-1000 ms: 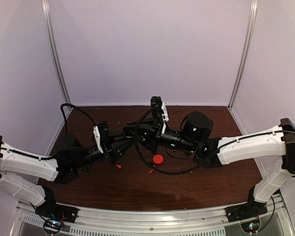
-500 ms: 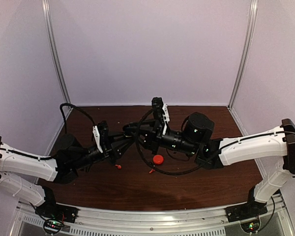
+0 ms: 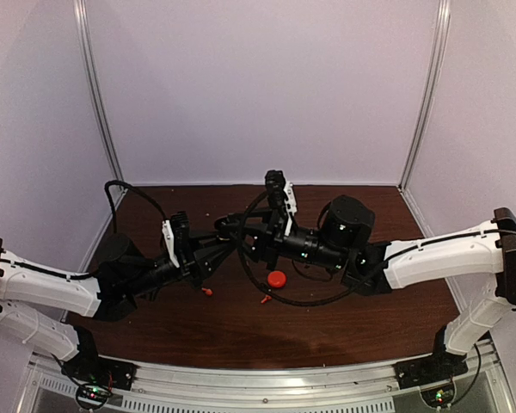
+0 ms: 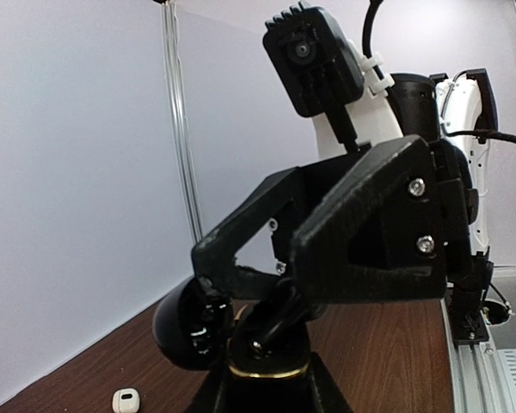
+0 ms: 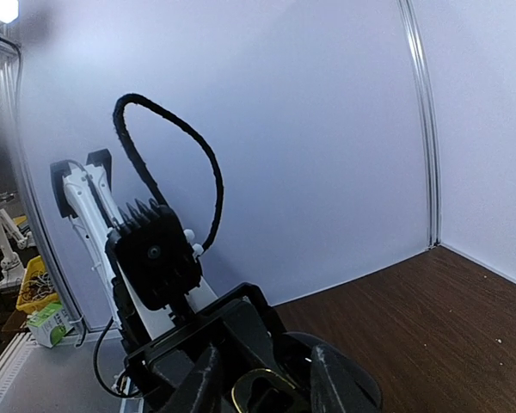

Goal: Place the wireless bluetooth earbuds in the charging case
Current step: Place the left earbud in the left side groove of the charging case.

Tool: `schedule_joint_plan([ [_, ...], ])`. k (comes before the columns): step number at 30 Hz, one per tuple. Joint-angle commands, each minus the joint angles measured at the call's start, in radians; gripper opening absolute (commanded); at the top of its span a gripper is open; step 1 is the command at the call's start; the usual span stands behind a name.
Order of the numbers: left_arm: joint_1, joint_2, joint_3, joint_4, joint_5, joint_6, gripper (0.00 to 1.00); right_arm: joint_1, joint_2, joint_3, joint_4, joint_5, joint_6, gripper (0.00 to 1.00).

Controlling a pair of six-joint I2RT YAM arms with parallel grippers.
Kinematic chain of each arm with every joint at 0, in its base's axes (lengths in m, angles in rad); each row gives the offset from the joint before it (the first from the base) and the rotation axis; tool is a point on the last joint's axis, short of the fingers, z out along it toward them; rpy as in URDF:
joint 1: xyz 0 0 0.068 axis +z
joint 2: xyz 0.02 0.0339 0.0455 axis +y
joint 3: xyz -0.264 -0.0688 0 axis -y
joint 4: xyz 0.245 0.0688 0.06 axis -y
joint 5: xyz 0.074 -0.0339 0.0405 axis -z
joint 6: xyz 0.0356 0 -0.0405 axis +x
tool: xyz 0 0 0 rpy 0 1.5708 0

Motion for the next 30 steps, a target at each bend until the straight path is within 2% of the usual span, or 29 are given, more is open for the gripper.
schedule_joint_plan([
  [1, -0.007, -0.011, 0.010, 0.148, 0.075, -0.006, 0.00, -0.014, -0.020, 0.003, -0.120, -0.015, -0.026, 0.38],
  [13, -0.006, 0.001, 0.014, 0.150, 0.096, -0.011, 0.00, -0.020, -0.073, 0.014, -0.161, -0.022, -0.077, 0.48],
  [19, -0.007, 0.002, 0.015, 0.149, 0.115, -0.013, 0.00, -0.038, -0.124, 0.002, -0.189, -0.033, -0.112, 0.48],
  [30, -0.003, 0.016, 0.031, 0.129, 0.167, -0.010, 0.00, -0.049, -0.214, -0.050, -0.240, -0.165, -0.214, 0.47],
])
